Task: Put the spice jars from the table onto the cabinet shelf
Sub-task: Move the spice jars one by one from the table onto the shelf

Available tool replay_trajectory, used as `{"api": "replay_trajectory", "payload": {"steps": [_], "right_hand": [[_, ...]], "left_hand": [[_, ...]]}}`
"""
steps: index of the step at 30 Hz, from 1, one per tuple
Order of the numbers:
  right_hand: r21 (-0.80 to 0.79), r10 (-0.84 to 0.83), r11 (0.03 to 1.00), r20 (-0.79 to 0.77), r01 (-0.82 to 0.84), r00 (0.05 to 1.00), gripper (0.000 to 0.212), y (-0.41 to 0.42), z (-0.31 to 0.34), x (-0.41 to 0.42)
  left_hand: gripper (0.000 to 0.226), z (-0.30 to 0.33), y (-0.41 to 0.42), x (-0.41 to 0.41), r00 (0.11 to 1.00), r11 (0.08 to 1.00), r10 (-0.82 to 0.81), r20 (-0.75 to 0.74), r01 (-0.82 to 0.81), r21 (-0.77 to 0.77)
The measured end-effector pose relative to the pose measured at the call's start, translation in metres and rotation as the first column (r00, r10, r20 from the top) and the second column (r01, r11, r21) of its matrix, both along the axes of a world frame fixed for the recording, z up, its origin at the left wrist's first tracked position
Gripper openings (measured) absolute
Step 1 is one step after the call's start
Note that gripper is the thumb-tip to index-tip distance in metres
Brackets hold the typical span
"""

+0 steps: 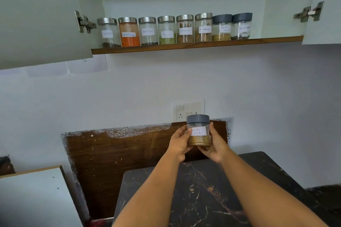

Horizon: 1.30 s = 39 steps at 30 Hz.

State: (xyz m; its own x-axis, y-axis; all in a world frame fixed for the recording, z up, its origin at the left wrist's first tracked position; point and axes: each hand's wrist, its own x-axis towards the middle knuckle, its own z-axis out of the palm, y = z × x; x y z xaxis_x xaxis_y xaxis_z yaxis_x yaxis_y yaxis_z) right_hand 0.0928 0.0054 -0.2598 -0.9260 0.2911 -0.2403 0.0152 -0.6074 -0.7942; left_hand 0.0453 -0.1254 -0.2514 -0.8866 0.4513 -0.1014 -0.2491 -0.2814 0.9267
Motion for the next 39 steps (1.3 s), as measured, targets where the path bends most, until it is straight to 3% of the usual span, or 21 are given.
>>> {"api": "replay_trajectory", "payload": {"steps": [9,15,17,19,21,25,30,36,38,39], "right_hand": [[0.010,0.003,1.000,0.000,-0.003,1.000,0.057,0.002,0.010,-0.005],[0.236,-0.038,0.971,0.025,0.031,0.999,0.051,0.019,0.015,-0.003],[0.310,0.000,0.951,0.002,0.000,1.000,0.061,0.021,0.020,-0.004],[0.420,0.005,0.907,-0.024,0.006,1.000,0.098,0.025,0.024,-0.008],[0.551,-0.044,0.833,-0.018,0.047,0.999,0.115,0.030,0.030,-0.010],[0.745,-0.188,0.650,-0.034,0.150,0.982,0.094,0.049,0.049,-0.010],[0.771,-0.290,0.533,-0.220,0.348,0.931,0.083,0.081,0.094,-0.012],[0.780,-0.394,0.245,-0.462,0.575,0.795,0.089,0.148,0.184,-0.022],[0.757,-0.425,0.178,-0.517,0.629,0.743,0.094,0.173,0.220,-0.024],[0.739,-0.430,0.160,-0.544,0.654,0.720,0.095,0.187,0.236,-0.027]], "left_hand": [[0.031,0.006,0.001,-0.003,0.999,0.999,0.035,0.024,-0.035,0.009],[0.039,0.014,0.013,-0.004,0.998,0.997,0.070,0.011,-0.070,0.040],[0.033,0.021,0.019,-0.003,0.997,0.997,0.071,-0.014,-0.070,0.040],[0.027,0.030,0.027,-0.004,0.998,0.997,0.058,-0.024,-0.057,0.044],[0.024,0.039,0.036,-0.004,0.999,0.998,0.041,-0.033,-0.039,0.044],[0.024,0.060,0.063,-0.010,0.997,0.999,0.028,-0.069,-0.025,0.046],[0.024,0.103,0.108,-0.015,0.967,0.999,0.040,-0.252,-0.034,0.028],[0.032,0.193,0.172,-0.014,0.824,1.000,0.021,-0.566,-0.010,0.022],[0.037,0.225,0.195,-0.017,0.689,1.000,0.004,-0.725,-0.025,-0.018],[0.040,0.239,0.206,-0.023,0.574,0.995,-0.003,-0.819,-0.077,-0.058]]}}
